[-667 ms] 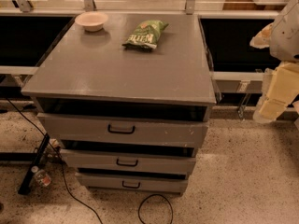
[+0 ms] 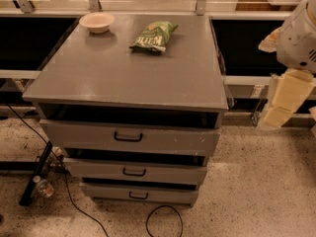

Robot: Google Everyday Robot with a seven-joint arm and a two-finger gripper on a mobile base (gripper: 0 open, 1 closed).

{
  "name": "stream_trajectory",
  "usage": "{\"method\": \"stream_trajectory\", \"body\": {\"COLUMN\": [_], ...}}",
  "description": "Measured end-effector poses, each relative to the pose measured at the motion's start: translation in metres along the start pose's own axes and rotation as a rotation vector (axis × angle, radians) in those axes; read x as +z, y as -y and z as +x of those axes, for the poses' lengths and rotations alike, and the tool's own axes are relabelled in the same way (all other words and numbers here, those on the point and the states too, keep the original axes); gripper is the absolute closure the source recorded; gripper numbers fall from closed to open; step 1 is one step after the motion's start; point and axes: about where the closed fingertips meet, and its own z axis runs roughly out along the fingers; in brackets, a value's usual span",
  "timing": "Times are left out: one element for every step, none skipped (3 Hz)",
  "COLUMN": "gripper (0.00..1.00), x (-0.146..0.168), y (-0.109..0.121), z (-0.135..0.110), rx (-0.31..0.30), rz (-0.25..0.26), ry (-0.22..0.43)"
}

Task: Open top drawer

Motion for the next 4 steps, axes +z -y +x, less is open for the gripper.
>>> {"method": "stream_trajectory", "body": {"gripper": [0.0, 0.0, 0.0, 0.0], "x": [0.03, 0.029, 0.021, 0.021], "y": [0.015, 0.017, 0.009, -0.006], "z": [-0.024, -0.025, -0.022, -0.015], "rx": [0.008, 0.008, 0.026, 0.061], "rz": [0.035, 0.046, 0.081, 0.076], "ry": [0.082, 0.086, 0.101, 0.14]}}
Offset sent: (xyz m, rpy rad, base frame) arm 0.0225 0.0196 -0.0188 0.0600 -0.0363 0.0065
